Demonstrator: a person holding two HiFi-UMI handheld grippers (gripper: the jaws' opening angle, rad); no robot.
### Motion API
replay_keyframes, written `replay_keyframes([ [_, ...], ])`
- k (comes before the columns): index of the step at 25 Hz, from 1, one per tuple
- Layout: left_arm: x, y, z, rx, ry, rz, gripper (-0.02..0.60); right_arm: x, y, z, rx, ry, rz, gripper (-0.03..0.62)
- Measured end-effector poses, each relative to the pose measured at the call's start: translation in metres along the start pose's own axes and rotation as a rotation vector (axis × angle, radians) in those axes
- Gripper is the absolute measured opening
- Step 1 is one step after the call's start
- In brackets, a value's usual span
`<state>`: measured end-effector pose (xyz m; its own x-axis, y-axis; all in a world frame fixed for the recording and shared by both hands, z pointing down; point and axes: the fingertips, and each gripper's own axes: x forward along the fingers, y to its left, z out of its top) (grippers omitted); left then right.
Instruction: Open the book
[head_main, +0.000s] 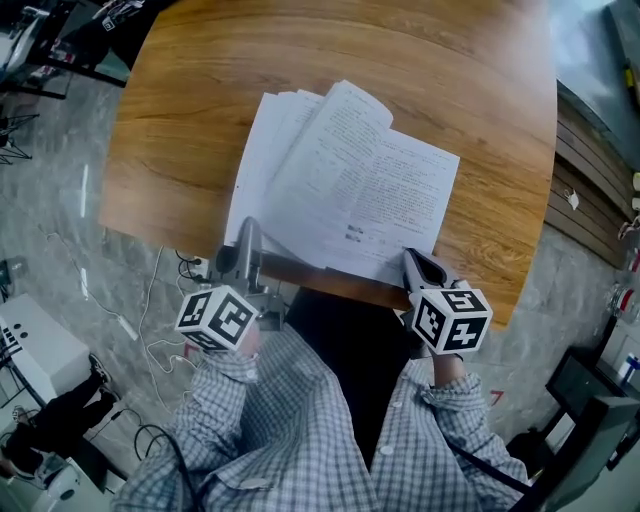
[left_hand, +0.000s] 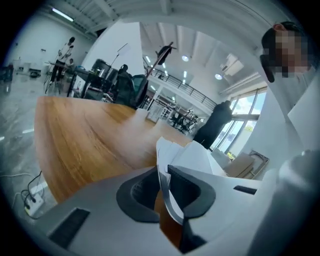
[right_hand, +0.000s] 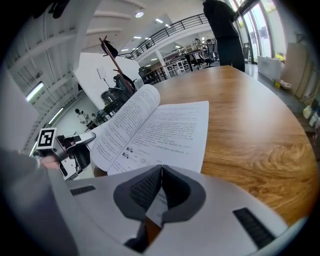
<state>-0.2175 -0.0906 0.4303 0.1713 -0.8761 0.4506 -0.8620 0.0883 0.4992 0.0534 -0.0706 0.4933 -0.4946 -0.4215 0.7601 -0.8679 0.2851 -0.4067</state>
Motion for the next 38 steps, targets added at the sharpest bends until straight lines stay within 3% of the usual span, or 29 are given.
replay_keyframes([
  [7,0.007,0.02,-0.01,-0.063,0.052,-0.012,0.069,0.001,0.002,0.001,0.017,-0.009,-0.02,0.021],
  [13,0.001,0.029,-0.01,0.014,0.099,-0.02,0.086,0.002,0.002,0.001,0.021,-0.007,-0.022,0.021],
  [18,-0.018,0.066,0.001,0.093,0.094,0.112,0.086,0.002,0.002,0.001,0.03,-0.008,-0.012,0.02],
  [20,-0.023,0.068,0.016,0.149,0.058,0.12,0.062,0.002,0.002,0.001,0.031,-0.009,-0.008,0.02],
  [22,-0.019,0.05,0.029,0.235,0.027,0.077,0.04,0.002,0.001,0.002,0.029,-0.012,-0.007,0.02],
  [25,-0.003,-0.001,0.036,0.332,-0.006,-0.051,0.02,0.002,0.002,0.002,0.031,-0.018,-0.009,0.02],
  [30,0.024,-0.076,-0.002,0.489,0.048,-0.253,0.011,0.003,0.001,0.001,0.055,-0.026,-0.007,0.02],
  [34,0.032,-0.096,-0.028,0.498,0.122,-0.299,0.011,-0.008,0.004,0.015,0.067,-0.105,0.012,0.02],
  [38,0.027,-0.114,-0.017,0.405,0.102,-0.349,0.011,-0.031,0.004,0.049,0.008,-0.23,-0.014,0.021],
])
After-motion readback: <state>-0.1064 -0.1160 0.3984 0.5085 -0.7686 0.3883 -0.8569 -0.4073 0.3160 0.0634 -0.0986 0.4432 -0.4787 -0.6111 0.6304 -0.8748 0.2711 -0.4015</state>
